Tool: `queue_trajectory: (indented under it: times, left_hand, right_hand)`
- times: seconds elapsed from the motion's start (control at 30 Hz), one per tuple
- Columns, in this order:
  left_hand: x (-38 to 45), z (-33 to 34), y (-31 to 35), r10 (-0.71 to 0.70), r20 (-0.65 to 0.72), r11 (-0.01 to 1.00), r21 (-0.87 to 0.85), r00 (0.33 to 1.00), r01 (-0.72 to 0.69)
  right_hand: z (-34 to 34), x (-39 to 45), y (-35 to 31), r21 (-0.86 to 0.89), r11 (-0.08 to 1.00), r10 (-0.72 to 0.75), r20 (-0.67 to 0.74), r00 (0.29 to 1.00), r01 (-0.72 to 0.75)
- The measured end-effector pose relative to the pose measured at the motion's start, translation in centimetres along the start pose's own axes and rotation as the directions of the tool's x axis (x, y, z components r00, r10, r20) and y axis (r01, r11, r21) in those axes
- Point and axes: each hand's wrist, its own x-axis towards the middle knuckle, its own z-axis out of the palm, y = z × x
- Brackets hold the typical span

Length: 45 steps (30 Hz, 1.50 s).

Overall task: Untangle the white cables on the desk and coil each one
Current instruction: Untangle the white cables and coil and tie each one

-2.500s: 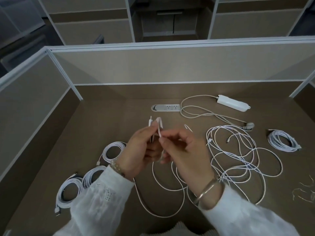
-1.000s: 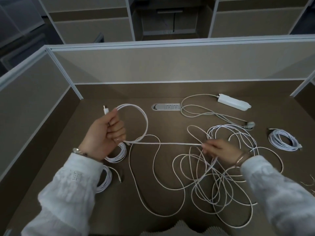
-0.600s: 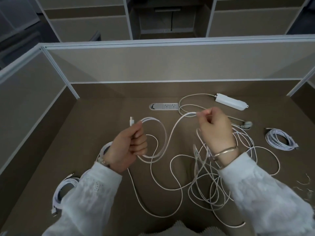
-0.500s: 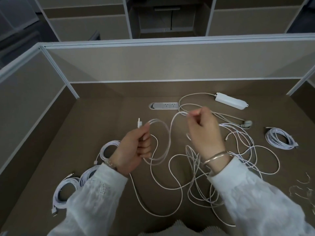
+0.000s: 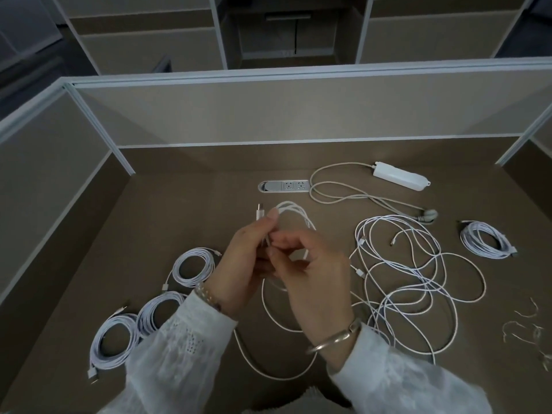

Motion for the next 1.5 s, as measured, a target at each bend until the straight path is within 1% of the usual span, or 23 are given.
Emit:
queue_trajectory:
  times: [0.1, 0.17, 0.27, 0.33, 0.37, 0.4, 0.43, 0.47, 0.5, 0.53, 0.57, 0.63, 0.73, 0.83, 0.9, 0.97, 1.03, 1.1, 1.17, 1.23, 1.3, 1.4, 1.5]
  left_hand:
    - [0.1, 0.2, -0.1, 0.026, -0.068, 0.999, -0.035, 0.997, -0.028]
    - [0.3, 0.1, 0.1, 0.039, -0.04, 0.999, -0.028, 0.998, -0.041]
    - [0.8, -0.9, 0.8, 0.007, 0.134, 0.99, -0.141, 0.991, 0.012]
    - [0.9, -1.7, 0.9, -0.018, 0.29, 0.951, -0.29, 0.957, 0.106]
    - [0.8, -2.1, 0.8, -0.026, 0.359, 0.927, -0.34, 0.933, 0.157]
    - [0.7, -2.3, 0.7, -0.038, 0.411, 0.911, -0.361, 0.911, 0.201]
    - [0.7, -2.4, 0.6, -0.055, 0.44, 0.905, -0.357, 0.896, 0.231]
    - [0.7, -2.5, 0.5, -0.08, 0.444, 0.909, -0.334, 0.893, 0.247]
    - [0.7, -2.5, 0.4, -0.11, 0.428, 0.919, -0.301, 0.897, 0.256]
    - [0.7, -2.5, 0.2, -0.134, 0.397, 0.93, -0.266, 0.908, 0.253]
    - [0.7, -2.5, 0.1, -0.147, 0.366, 0.941, -0.235, 0.919, 0.244]
    - [0.6, -2.5, -0.3, -0.156, 0.321, 0.95, -0.211, 0.934, 0.232]
    - [0.6, -2.0, -0.5, -0.19, 0.245, 0.931, -0.263, 0.951, 0.253]
    - [0.9, -1.2, -0.2, -0.194, 0.161, 0.904, -0.353, 0.968, 0.24]
    - [1.1, -1.2, 0.2, -0.162, 0.125, 0.878, -0.435, 0.979, 0.201]
    - [1.4, -1.6, 0.7, -0.135, 0.084, 0.859, -0.487, 0.987, 0.159]
    - [1.6, -2.3, 1.2, -0.115, 0.064, 0.852, -0.507, 0.991, 0.131]
    - [1.6, -3.0, 1.9, -0.09, 0.058, 0.857, -0.504, 0.994, 0.107]
    - [1.6, -3.8, 2.8, -0.061, 0.036, 0.877, -0.475, 0.997, 0.071]
    - [1.5, -4.9, 3.7, -0.035, -0.004, 0.906, -0.423, 0.999, 0.03]
    - [1.6, -6.2, 4.4, -0.023, -0.048, 0.929, -0.371, 0.999, 0.003]
    - [1.5, -8.2, 4.9, -0.01, -0.078, 0.942, -0.334, 0.997, -0.016]
    - [1.6, -9.1, 4.8, -0.001, -0.102, 0.944, -0.328, 0.995, -0.033]
  right_hand:
    - [-0.3, 0.1, -0.1, -0.008, 0.999, 0.032, 0.034, 0.999, -0.031]
    - [-0.6, 0.4, 0.1, 0.01, 0.997, 0.072, 0.026, 0.997, -0.072]
    - [-1.8, 1.4, 1.5, -0.155, 0.988, -0.007, -0.16, 0.987, -0.018]
    - [-2.7, 2.6, 3.3, -0.293, 0.954, 0.024, -0.149, 0.989, -0.067]
    - [-3.1, 3.2, 4.0, -0.295, 0.944, 0.128, -0.082, 0.988, -0.146]
    - [-3.4, 3.9, 4.3, -0.22, 0.941, 0.269, 0.017, 0.963, -0.259]
    - [-3.7, 4.4, 4.1, -0.038, 0.915, 0.402, 0.158, 0.902, -0.401]
    - [-3.9, 4.9, 4.0, 0.175, 0.814, 0.487, 0.315, 0.815, -0.554]
    - [-4.2, 5.2, 3.9, 0.335, 0.663, 0.524, 0.432, 0.734, -0.67]
    - [-4.7, 5.4, 3.6, 0.416, 0.555, 0.518, 0.505, 0.69, -0.721]
    - [-5.1, 5.7, 3.5, 0.442, 0.515, 0.507, 0.534, 0.677, -0.734]
    - [-5.6, 6.0, 3.6, 0.444, 0.515, 0.48, 0.56, 0.676, -0.733]
    - [-5.4, 6.1, 4.3, 0.433, 0.488, 0.493, 0.58, 0.648, -0.758]
    - [-4.4, 5.6, 5.4, 0.5, 0.365, 0.543, 0.572, 0.616, -0.786]
    - [-3.6, 4.5, 6.9, 0.539, 0.305, 0.506, 0.607, 0.613, -0.785]
    - [-3.0, 2.7, 8.0, 0.493, 0.363, 0.413, 0.675, 0.611, -0.79]
    - [-2.8, 1.0, 9.0, 0.337, 0.542, 0.355, 0.738, 0.573, -0.77]
    - [-2.8, 0.0, 10.1, 0.126, 0.759, 0.322, 0.781, 0.536, -0.639]
    - [-2.9, 0.1, 11.2, -0.069, 0.899, 0.312, 0.795, 0.52, -0.433]
    - [-3.5, 1.0, 12.6, -0.227, 0.941, 0.329, 0.775, 0.539, -0.249]
    - [-5.2, 2.5, 13.6, -0.319, 0.936, 0.34, 0.711, 0.615, -0.148]
    - [-8.5, 5.3, 14.4, -0.343, 0.931, 0.32, 0.613, 0.723, -0.121]
    - [-11.3, 8.0, 14.9, -0.385, 0.92, 0.298, 0.557, 0.775, -0.077]
